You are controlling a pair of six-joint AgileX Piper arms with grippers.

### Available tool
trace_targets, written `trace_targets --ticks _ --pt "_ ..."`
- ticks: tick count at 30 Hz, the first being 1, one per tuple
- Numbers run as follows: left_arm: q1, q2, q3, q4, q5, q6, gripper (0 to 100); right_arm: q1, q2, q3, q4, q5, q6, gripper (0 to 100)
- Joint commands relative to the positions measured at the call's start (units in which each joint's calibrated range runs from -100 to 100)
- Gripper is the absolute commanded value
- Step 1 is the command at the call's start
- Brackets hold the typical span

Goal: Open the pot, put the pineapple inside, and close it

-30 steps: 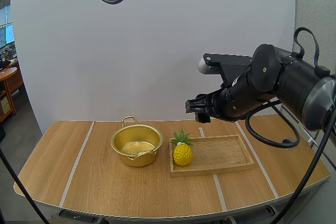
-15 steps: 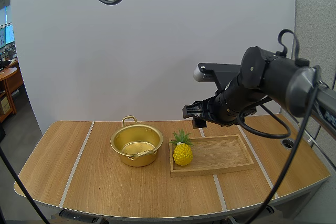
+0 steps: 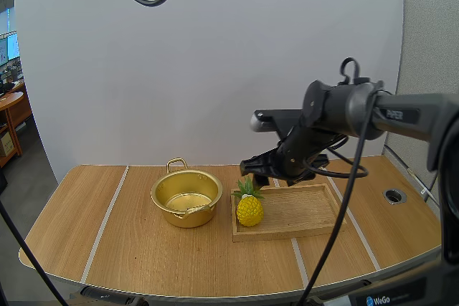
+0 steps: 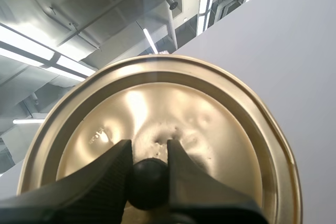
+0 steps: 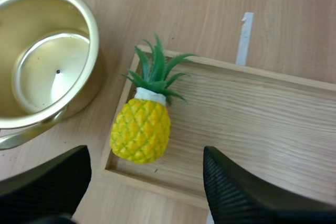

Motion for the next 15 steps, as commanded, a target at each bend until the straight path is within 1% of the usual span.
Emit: trace_targets --ticks 1,7,15 --pt "0.07 -0.4 -0.46 0.27 -2.78 -0.63 0 1.57 1.93 -0.33 0.44 -2.1 0.99 100" --pt "0.07 -0.4 -0.46 0.27 -2.78 -0.63 0 2.23 7.12 -3.14 -2.99 -2.46 4.18 100" --pt "0.07 -0.4 -0.46 0.27 -2.78 -0.63 0 2.23 11.49 -5.16 -3.1 -4.7 4.84 100"
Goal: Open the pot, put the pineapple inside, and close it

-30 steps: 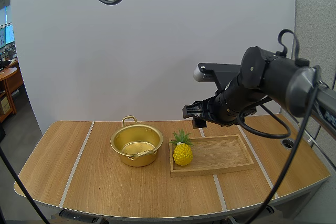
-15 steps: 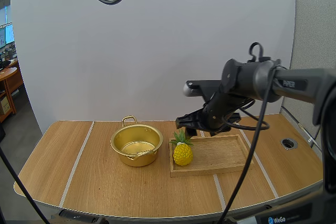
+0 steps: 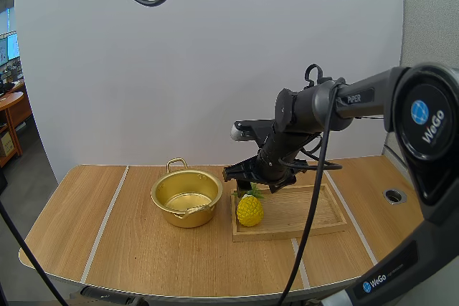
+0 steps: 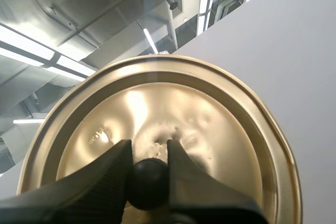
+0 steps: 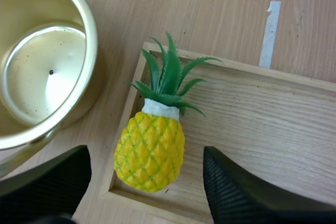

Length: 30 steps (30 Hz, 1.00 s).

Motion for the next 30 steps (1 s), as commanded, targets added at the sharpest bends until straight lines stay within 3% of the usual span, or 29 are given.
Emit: trace_targets --ticks 1,30 --pt "0.07 -0.4 -0.46 0.27 -2.78 -0.63 0 0.11 1.61 -1.09 -0.44 -1.57 0.46 100" --pt "0.07 -0.4 -0.46 0.27 -2.6 -0.63 0 1.25 13.64 -2.79 -1.36 -4.22 1.31 100"
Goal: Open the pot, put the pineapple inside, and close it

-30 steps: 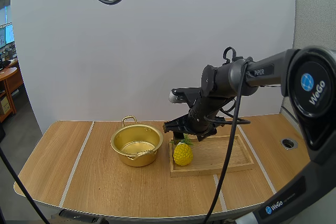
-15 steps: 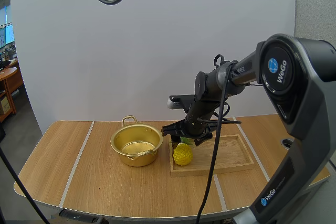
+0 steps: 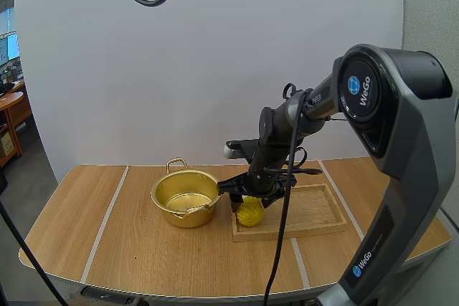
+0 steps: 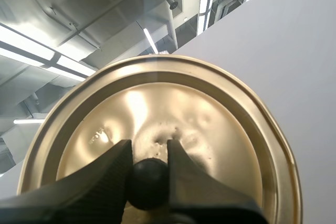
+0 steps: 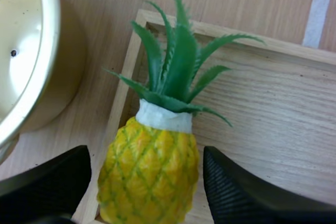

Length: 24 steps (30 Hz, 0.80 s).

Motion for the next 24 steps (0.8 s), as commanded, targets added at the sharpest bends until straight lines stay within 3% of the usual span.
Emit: trace_targets --ticks 1,24 --pt "0.07 -0.4 -0.46 0.17 -2.6 -0.63 0 0.11 0.76 -0.4 -1.19 -1.0 0.59 100" --pt "0.07 -0.4 -0.46 0.17 -2.6 -0.63 0 0.11 5.14 -0.4 -3.01 -3.32 1.06 100"
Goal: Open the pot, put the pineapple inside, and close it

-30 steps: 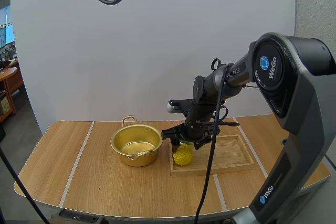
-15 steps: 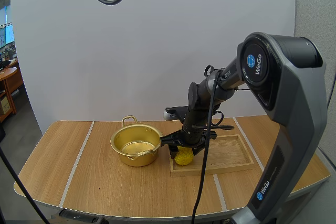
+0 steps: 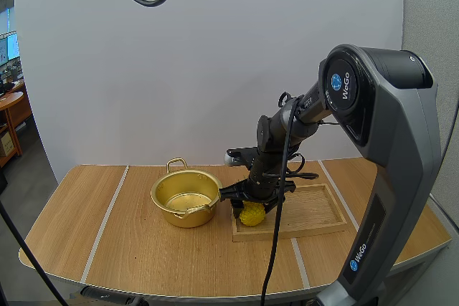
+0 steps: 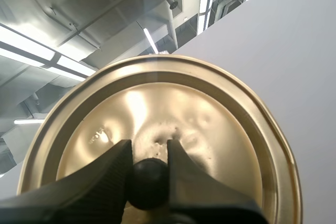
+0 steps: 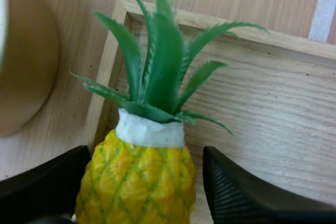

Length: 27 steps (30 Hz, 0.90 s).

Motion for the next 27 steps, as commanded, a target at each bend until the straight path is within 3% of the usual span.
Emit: trace_targets --ticks 1,2,3,5,6,7,20,27 --pt "0.07 -0.4 -0.46 -0.04 -2.6 -0.54 0 0.11 0.29 0.29 -1.61 -0.82 0.62 100" --pt "0.07 -0.4 -0.46 -0.04 -2.6 -0.54 0 0.11 0.29 0.29 -1.61 -0.65 0.62 95" --pt "0.07 -0.4 -0.46 -0.04 -2.6 -0.54 0 0.11 0.15 0.29 -1.61 -0.64 0.62 79" --pt "0.07 -0.4 -0.46 -0.04 -2.6 -0.54 0 0.2 -0.11 0.29 -1.51 0.51 0.62 27" --pt "0.07 -0.4 -0.46 -0.04 -2.6 -0.54 0 0.2 -0.39 0.29 -1.51 0.94 0.62 6" --pt "0.07 -0.4 -0.46 -0.04 -2.6 -0.54 0 0.2 -1.02 0.29 -1.51 1.14 0.62 0" --pt "0.07 -0.4 -0.46 -0.04 -2.6 -0.54 0 0.41 -18.79 0.29 -1.5 1.14 -0.68 0" --pt "0.07 -0.4 -0.46 -0.04 -2.6 -0.54 0 4.09 -22.83 -4.21 -1.97 5.43 -1.28 0"
